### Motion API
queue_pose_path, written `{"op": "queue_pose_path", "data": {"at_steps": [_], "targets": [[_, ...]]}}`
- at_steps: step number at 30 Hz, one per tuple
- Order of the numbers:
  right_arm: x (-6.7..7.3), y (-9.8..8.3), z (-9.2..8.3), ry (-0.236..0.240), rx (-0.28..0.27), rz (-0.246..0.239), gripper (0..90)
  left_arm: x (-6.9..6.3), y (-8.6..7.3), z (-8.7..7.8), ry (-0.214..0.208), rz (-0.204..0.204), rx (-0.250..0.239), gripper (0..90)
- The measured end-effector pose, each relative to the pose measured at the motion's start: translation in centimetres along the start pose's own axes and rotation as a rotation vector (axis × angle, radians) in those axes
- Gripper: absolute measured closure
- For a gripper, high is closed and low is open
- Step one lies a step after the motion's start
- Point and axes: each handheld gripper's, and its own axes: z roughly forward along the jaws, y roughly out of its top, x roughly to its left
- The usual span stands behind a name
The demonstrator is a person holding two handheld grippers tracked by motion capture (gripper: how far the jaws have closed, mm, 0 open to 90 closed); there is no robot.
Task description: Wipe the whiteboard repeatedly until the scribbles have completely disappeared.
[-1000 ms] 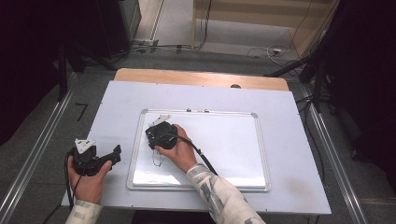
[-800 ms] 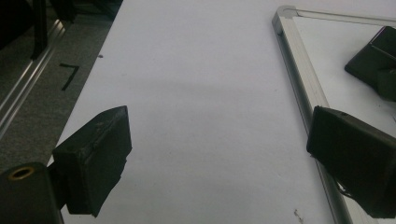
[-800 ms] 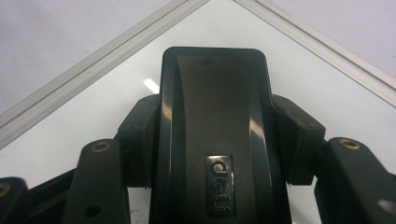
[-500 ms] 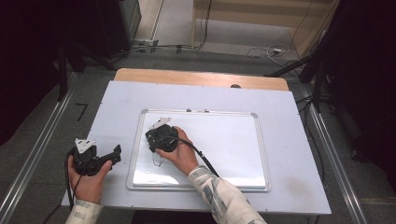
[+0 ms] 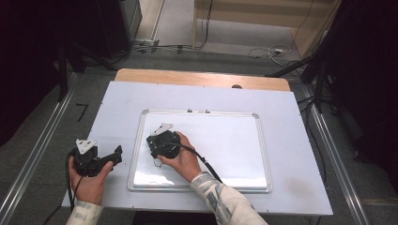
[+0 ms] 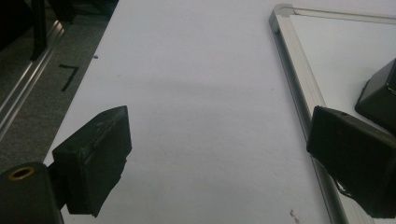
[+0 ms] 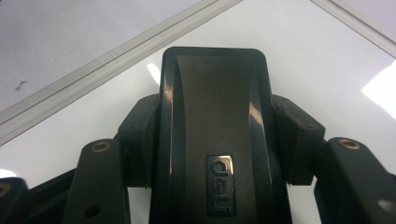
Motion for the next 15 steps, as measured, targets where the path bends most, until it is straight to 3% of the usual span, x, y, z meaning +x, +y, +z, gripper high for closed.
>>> {"op": "queue_pose_path", "data": {"at_steps": [11, 15], "targets": [[-1.6, 0.1, 0.0, -0.015, 0.011, 0.05, 38.3, 0.1, 0.0, 0.1, -0.002, -0.002, 0.002, 7.0], [-1.4, 0.0, 0.0, -0.021, 0.009, 0.033, 38.7, 0.1, 0.0, 0.1, -0.001, -0.002, 0.002, 7.0]]}}
